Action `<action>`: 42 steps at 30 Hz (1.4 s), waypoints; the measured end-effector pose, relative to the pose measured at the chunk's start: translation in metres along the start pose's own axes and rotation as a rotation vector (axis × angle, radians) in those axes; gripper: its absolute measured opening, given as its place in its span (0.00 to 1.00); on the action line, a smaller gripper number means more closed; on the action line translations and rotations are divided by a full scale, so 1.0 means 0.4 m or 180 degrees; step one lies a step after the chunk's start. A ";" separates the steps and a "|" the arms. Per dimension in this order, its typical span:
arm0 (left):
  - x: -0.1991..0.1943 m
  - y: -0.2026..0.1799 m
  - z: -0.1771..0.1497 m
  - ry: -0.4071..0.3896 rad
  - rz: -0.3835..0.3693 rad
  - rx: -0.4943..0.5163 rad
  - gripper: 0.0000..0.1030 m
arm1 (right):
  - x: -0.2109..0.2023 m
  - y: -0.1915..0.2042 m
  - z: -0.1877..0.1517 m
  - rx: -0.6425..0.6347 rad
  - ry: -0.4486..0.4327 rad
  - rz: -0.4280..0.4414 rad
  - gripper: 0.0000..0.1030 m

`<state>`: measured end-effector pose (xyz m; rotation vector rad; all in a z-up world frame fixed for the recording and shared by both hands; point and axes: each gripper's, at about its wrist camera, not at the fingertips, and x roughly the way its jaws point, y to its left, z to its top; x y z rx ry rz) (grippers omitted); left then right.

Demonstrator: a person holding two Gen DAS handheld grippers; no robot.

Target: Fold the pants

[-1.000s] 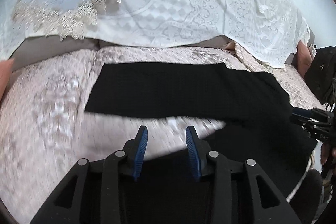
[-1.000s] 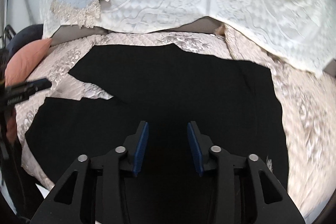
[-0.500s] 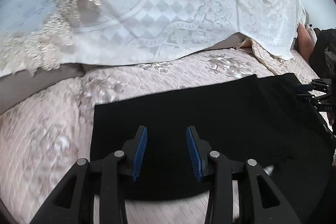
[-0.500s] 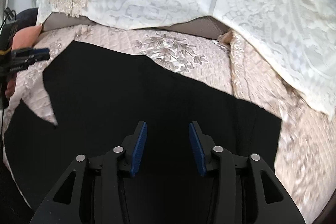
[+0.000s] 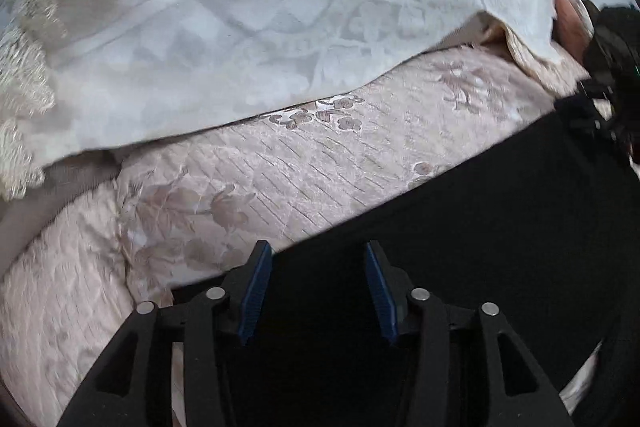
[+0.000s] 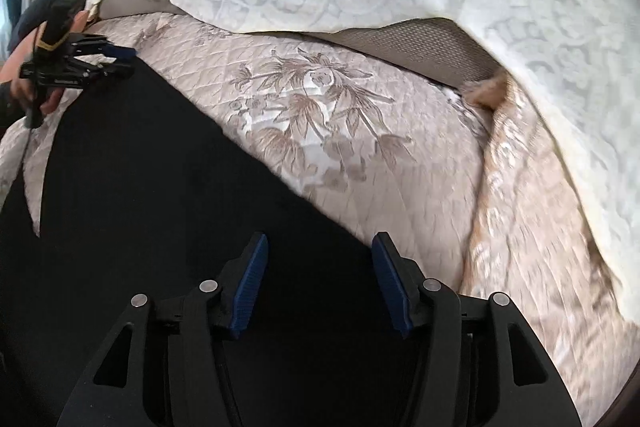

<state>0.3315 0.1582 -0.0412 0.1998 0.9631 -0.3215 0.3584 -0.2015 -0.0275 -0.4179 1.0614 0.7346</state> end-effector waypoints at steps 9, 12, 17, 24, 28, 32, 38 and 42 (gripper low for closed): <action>0.045 -0.002 0.016 0.0104 -0.0069 0.0309 0.61 | 0.036 0.000 0.025 -0.0128 0.0123 0.0235 0.58; 0.038 -0.011 0.006 0.0063 -0.0070 0.0289 0.52 | 0.031 0.013 0.022 -0.0184 0.0133 0.0260 0.44; 0.025 -0.068 -0.011 0.0047 -0.0061 0.0496 0.08 | 0.018 0.043 0.015 -0.0334 0.0127 0.0125 0.08; -0.027 -0.101 -0.003 -0.0036 0.0315 0.0506 0.05 | -0.046 0.080 0.019 -0.0398 -0.0028 -0.0214 0.06; -0.108 -0.104 -0.008 -0.0198 0.0429 0.0353 0.05 | -0.118 0.107 0.007 -0.0418 -0.0170 -0.0362 0.06; -0.198 -0.128 -0.026 -0.0372 0.0479 0.0234 0.05 | -0.191 0.136 -0.020 -0.0404 -0.0332 -0.0466 0.05; -0.334 -0.186 -0.078 -0.0598 0.0472 0.0142 0.05 | -0.288 0.201 -0.074 -0.0405 -0.0520 -0.0568 0.04; -0.416 -0.232 -0.137 -0.0717 0.0451 0.0113 0.05 | -0.363 0.248 -0.118 -0.0398 -0.0662 -0.0611 0.04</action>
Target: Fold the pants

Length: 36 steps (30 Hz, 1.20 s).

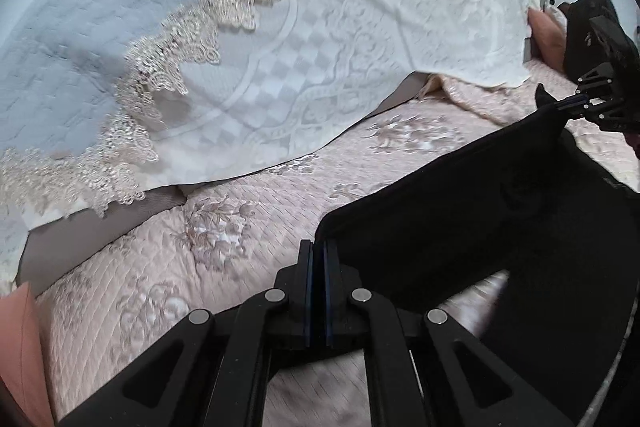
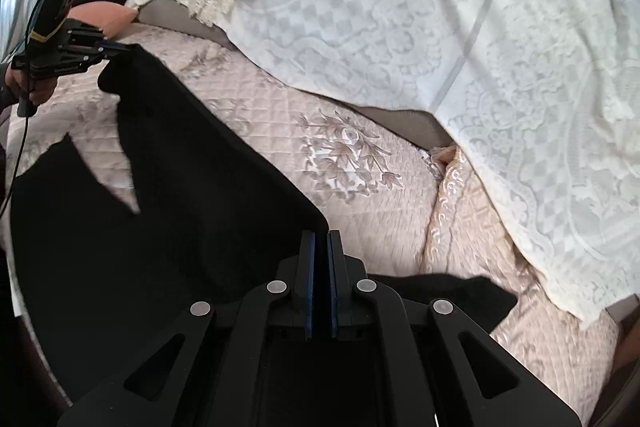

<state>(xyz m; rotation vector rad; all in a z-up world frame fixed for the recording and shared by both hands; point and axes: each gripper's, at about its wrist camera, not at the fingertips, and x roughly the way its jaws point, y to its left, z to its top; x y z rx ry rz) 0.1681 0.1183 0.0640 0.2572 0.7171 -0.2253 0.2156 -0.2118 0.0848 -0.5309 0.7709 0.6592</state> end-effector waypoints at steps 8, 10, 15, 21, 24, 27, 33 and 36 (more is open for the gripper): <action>-0.180 -0.086 -0.116 -0.0121 -0.0122 -0.0228 0.05 | -0.175 0.110 -0.090 0.0020 -0.0152 -0.0032 0.04; -0.204 -0.111 -0.160 -0.0094 -0.0150 -0.0291 0.05 | -0.201 0.139 -0.125 0.0081 -0.0143 0.0011 0.04; -0.232 -0.177 -0.273 0.0101 -0.0255 -0.0442 0.05 | -0.223 0.198 -0.228 0.0297 -0.0029 0.0091 0.04; -0.250 -0.234 -0.381 0.0325 -0.0326 -0.0637 0.06 | -0.180 0.256 -0.341 0.0484 0.0335 0.0186 0.04; -0.237 -0.248 -0.423 0.0468 -0.0315 -0.0705 0.06 | -0.154 0.275 -0.370 0.0495 0.0544 0.0179 0.04; -0.236 -0.250 -0.452 0.0542 -0.0342 -0.0855 0.10 | -0.149 0.270 -0.380 0.0648 0.0626 0.0186 0.06; -0.295 -0.209 -0.510 0.0586 -0.0346 -0.1418 0.12 | -0.176 0.283 -0.392 0.0632 0.0737 0.0160 0.23; -0.327 -0.173 -0.547 0.0538 -0.0225 -0.1837 0.13 | -0.206 0.281 -0.409 0.0854 0.0637 0.0169 0.28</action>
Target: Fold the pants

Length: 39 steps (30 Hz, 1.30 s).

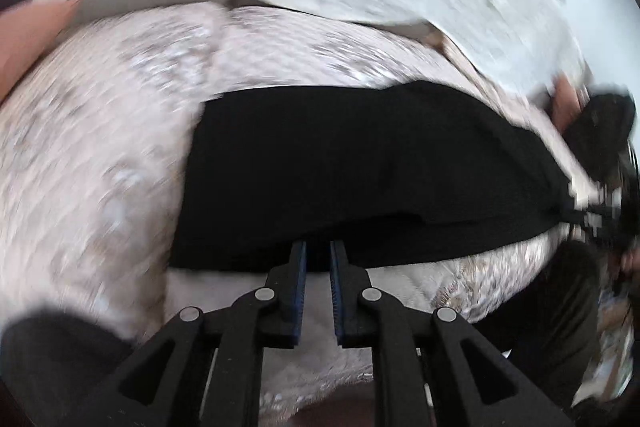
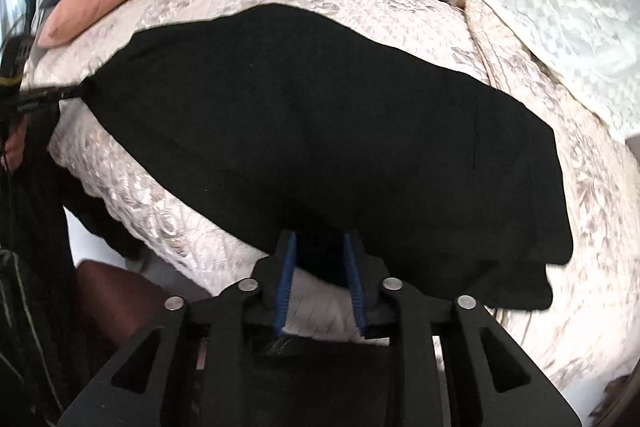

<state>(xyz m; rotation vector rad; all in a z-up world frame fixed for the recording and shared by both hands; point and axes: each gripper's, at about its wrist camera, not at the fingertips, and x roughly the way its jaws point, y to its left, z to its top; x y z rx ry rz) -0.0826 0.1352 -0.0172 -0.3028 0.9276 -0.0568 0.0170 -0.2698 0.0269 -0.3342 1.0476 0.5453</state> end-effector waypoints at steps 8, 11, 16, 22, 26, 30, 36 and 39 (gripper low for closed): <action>0.007 0.086 -0.006 -0.0128 -0.0292 -0.1193 0.36 | -0.026 -0.035 -0.004 0.0918 -0.0405 0.0112 0.32; 0.016 0.089 -0.007 -0.0188 -0.0347 -0.1379 0.42 | -0.028 -0.053 -0.013 0.1230 -0.0497 0.0158 0.33; 0.033 0.109 0.011 -0.0215 -0.0416 -0.1747 0.45 | -0.033 -0.101 -0.043 0.1723 -0.0606 0.0112 0.33; 0.061 0.097 0.030 -0.0194 -0.0117 -0.1592 0.04 | -0.055 -0.187 -0.109 0.2511 -0.0814 0.0016 0.42; 0.057 0.095 0.034 -0.0219 -0.0069 -0.1478 0.04 | -0.060 -0.238 -0.126 0.2796 -0.0866 -0.0067 0.42; 0.041 0.094 0.047 -0.0280 -0.0020 -0.1388 0.04 | -0.058 -0.267 -0.105 0.2825 -0.0889 -0.0173 0.42; 0.023 0.100 0.073 -0.0374 0.0014 -0.1345 0.04 | -0.022 -0.316 -0.101 0.3289 -0.0838 -0.0233 0.42; 0.024 0.095 0.078 -0.0379 0.0023 -0.1294 0.04 | -0.026 -0.319 -0.108 0.3493 -0.0926 -0.0346 0.42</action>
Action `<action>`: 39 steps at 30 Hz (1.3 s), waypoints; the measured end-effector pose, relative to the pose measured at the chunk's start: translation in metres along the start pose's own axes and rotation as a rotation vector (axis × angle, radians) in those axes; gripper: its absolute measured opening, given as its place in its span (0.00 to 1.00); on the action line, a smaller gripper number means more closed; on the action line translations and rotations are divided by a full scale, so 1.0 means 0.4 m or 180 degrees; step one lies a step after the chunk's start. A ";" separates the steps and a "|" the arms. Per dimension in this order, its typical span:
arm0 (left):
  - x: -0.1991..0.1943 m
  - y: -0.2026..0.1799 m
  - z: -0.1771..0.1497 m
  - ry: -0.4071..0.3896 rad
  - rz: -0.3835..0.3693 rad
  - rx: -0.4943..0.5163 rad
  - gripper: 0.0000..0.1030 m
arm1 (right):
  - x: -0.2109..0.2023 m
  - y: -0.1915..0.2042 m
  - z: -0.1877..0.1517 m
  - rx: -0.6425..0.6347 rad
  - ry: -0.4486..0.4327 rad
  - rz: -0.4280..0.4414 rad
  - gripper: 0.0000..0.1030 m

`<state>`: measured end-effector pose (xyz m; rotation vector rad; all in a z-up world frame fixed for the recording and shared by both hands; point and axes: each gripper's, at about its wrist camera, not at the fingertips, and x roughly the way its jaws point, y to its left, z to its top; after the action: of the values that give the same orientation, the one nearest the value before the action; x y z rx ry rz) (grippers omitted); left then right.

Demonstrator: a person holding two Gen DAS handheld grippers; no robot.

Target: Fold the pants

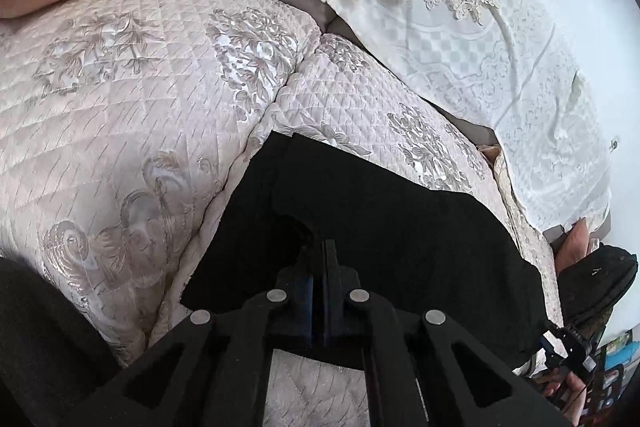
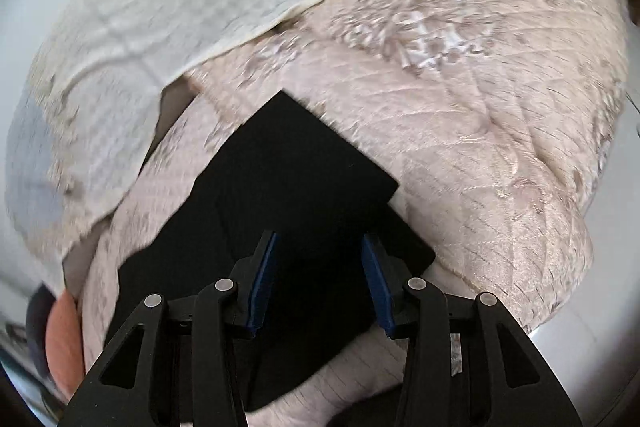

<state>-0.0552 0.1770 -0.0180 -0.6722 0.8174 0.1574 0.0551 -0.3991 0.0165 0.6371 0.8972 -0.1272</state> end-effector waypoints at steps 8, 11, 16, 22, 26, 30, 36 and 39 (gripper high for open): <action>0.011 -0.002 -0.006 0.0021 0.0048 0.0067 0.04 | 0.009 -0.003 0.025 0.0007 -0.0124 -0.0123 0.25; 0.003 -0.003 -0.001 0.0001 0.0041 0.0070 0.04 | -0.009 -0.012 0.033 0.0062 -0.0184 0.0041 0.11; -0.051 -0.014 0.029 -0.0150 -0.0053 0.0092 0.04 | -0.092 0.029 0.037 0.0016 -0.0329 0.0328 0.06; -0.068 0.014 0.030 -0.0136 0.0099 0.0107 0.04 | -0.118 0.014 0.011 0.0025 -0.0259 0.0226 0.06; -0.012 0.065 -0.013 0.0112 0.0244 0.0006 0.04 | -0.064 -0.050 -0.024 0.0182 0.0041 0.0045 0.06; -0.025 0.060 -0.025 0.0045 0.0248 0.0033 0.04 | -0.093 -0.035 -0.025 0.0073 -0.0037 0.0048 0.06; 0.016 0.058 -0.035 0.0146 0.0369 0.0146 0.04 | -0.046 -0.051 -0.033 -0.0055 0.0126 -0.0130 0.08; 0.004 0.054 -0.031 0.0132 0.0331 0.0159 0.04 | -0.071 -0.021 -0.031 -0.0315 0.0068 -0.0357 0.22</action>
<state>-0.0701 0.1863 -0.0359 -0.5878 0.8940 0.2169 0.0256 -0.4031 0.0286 0.4969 0.9542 -0.1756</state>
